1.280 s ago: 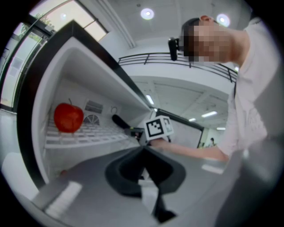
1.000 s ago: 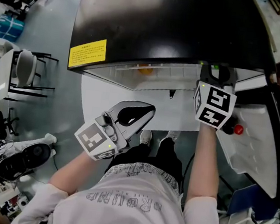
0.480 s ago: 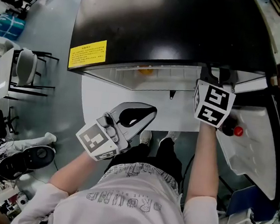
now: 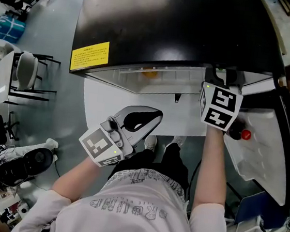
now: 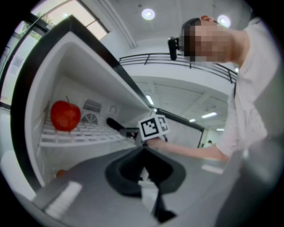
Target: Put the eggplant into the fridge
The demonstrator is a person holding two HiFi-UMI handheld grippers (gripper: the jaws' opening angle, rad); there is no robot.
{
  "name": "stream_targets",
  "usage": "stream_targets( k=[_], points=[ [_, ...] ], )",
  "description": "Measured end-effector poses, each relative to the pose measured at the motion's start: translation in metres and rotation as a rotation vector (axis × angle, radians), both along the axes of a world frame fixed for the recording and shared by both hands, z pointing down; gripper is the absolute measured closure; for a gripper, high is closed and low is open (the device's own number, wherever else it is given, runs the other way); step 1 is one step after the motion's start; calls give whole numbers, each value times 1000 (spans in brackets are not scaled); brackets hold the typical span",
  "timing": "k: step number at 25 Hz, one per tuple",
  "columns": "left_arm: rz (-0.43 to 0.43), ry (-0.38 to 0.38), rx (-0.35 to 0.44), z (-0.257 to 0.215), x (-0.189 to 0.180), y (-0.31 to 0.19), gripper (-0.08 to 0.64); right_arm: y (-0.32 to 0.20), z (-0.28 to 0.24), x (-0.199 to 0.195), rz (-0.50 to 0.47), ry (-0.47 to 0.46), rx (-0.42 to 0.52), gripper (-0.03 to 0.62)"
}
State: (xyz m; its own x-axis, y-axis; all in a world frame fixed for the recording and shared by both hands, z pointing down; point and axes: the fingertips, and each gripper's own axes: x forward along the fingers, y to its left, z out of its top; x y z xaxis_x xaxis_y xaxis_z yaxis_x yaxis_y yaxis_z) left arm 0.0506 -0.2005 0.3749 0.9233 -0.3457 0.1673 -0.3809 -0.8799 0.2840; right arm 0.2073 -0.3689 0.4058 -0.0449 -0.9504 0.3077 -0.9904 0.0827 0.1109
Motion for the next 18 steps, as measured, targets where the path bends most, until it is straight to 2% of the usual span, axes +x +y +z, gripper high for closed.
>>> stream_targets(
  k=[3,18],
  points=[
    [2,1,2,-1,0,2,552,1,-1,0,0,-1,3,394],
    [7,3,16,-4,-3,7,552,12,-9,-6,-19,9,26,391]
  ],
)
